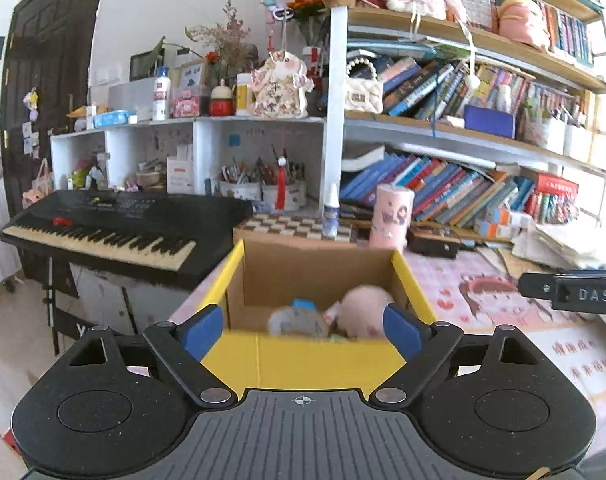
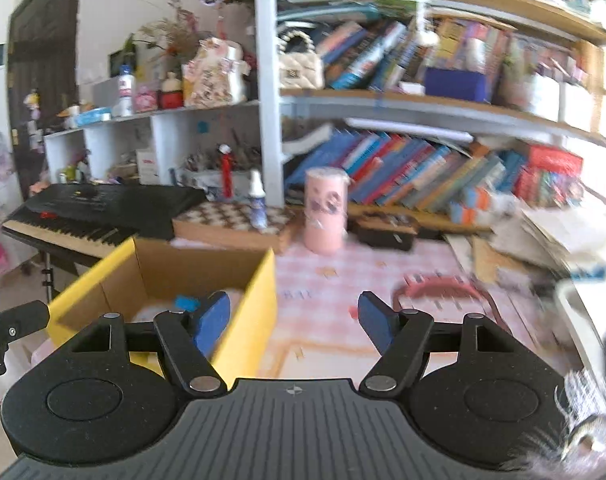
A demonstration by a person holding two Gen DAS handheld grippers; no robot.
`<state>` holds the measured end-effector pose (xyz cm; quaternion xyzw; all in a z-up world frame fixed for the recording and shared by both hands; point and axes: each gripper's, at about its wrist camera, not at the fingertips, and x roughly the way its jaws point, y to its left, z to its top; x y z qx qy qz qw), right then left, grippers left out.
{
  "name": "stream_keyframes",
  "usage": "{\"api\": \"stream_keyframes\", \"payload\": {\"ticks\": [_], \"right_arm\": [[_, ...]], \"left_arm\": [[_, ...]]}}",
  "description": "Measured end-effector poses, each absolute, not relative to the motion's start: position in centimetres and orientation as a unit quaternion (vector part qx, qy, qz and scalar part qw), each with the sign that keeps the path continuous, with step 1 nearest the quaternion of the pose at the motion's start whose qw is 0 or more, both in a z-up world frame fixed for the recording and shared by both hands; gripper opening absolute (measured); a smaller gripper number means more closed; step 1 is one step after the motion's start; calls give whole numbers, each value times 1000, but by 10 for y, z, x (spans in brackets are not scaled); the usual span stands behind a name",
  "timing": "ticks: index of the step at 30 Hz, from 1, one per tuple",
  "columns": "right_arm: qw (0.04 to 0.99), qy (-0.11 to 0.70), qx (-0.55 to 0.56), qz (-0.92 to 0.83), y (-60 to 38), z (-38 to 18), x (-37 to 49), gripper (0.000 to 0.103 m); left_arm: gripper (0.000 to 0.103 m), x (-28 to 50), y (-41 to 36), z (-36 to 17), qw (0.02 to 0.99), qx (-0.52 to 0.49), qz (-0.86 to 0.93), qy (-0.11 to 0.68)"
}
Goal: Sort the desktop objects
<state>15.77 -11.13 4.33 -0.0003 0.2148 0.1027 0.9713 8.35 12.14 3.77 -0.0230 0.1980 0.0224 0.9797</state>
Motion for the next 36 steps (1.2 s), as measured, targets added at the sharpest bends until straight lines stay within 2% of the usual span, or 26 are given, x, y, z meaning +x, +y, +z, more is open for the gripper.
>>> {"api": "stream_keyframes", "payload": {"ticks": [4,10,21,36], "right_arm": [[973,222,5,67,-116,27,117,70],[971,236,10,28,-118,5,69,77],[962,272,3,18,-118,-25,40,97],[949,315,6,26,-116,-37,30,100]], "left_arm": [[90,63,117,25,976,-18,16,216],[90,42,107,10,973,7,13,229],[90,34,101,-4,967,15,13,254],[90,26,99,-15,957,-1,6,291]]}}
